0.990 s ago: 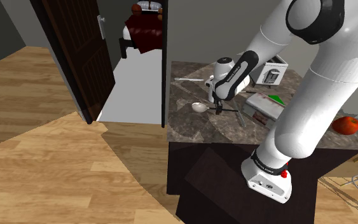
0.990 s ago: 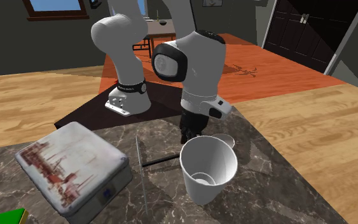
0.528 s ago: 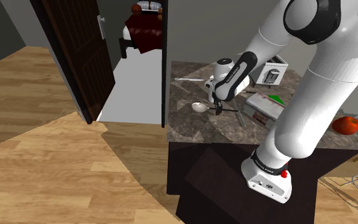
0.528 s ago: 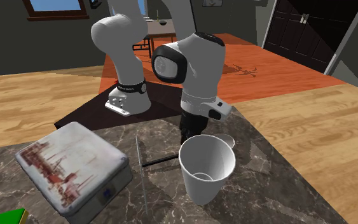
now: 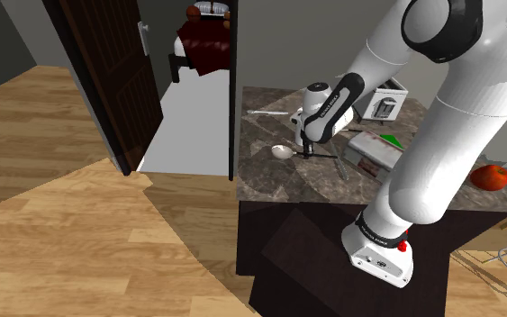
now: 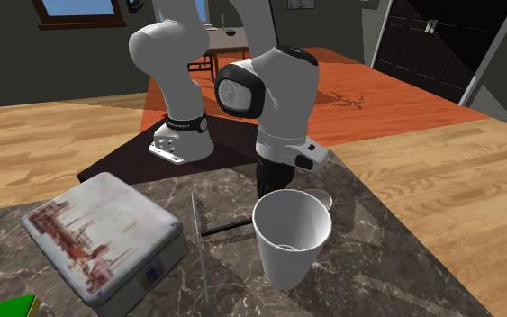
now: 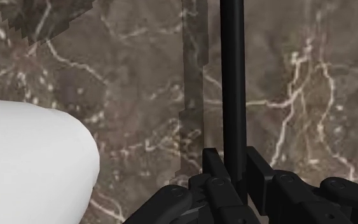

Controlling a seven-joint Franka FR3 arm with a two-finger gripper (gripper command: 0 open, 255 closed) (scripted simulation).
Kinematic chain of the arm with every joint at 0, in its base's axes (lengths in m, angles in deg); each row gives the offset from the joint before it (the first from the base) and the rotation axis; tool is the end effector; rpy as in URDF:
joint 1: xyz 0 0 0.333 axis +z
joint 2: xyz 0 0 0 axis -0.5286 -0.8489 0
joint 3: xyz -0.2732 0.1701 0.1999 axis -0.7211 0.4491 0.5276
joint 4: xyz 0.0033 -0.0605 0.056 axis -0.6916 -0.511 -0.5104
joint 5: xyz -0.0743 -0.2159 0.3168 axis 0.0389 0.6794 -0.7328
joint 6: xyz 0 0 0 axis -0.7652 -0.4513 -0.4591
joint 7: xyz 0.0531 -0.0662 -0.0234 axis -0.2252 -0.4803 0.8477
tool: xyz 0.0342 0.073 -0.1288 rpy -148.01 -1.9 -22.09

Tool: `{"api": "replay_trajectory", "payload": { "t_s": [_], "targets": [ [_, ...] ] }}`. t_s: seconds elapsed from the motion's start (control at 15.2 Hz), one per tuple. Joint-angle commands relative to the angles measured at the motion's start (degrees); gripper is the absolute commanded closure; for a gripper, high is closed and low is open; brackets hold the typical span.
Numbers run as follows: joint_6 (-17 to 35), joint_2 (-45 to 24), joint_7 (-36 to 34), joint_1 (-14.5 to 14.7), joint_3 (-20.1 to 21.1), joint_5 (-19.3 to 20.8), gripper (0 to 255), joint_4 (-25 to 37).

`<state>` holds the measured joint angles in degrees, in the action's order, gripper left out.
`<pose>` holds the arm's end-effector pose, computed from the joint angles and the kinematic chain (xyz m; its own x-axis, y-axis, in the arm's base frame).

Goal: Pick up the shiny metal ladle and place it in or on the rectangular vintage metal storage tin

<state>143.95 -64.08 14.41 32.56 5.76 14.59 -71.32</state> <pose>0.3578 -0.2030 0.2204 0.7911 0.5948 -0.1427 0.6092 -0.7871 0.0963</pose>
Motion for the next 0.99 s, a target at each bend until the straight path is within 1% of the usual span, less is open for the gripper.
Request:
{"api": "replay_trajectory", "payload": {
  "t_s": [0.0,0.07,0.46,0.92],
  "targets": [
    [0.0,0.0,0.0,0.0,0.0,0.0,255,0.0],
    [0.0,0.0,0.0,0.0,0.0,0.0,255,0.0],
    [-6.5,6.8,-1.5,0.4,-0.9,3.3,255,0.0],
    [-14.1,14.0,-2.1,0.0,-0.4,5.4,255,0.6]
  ]
}}
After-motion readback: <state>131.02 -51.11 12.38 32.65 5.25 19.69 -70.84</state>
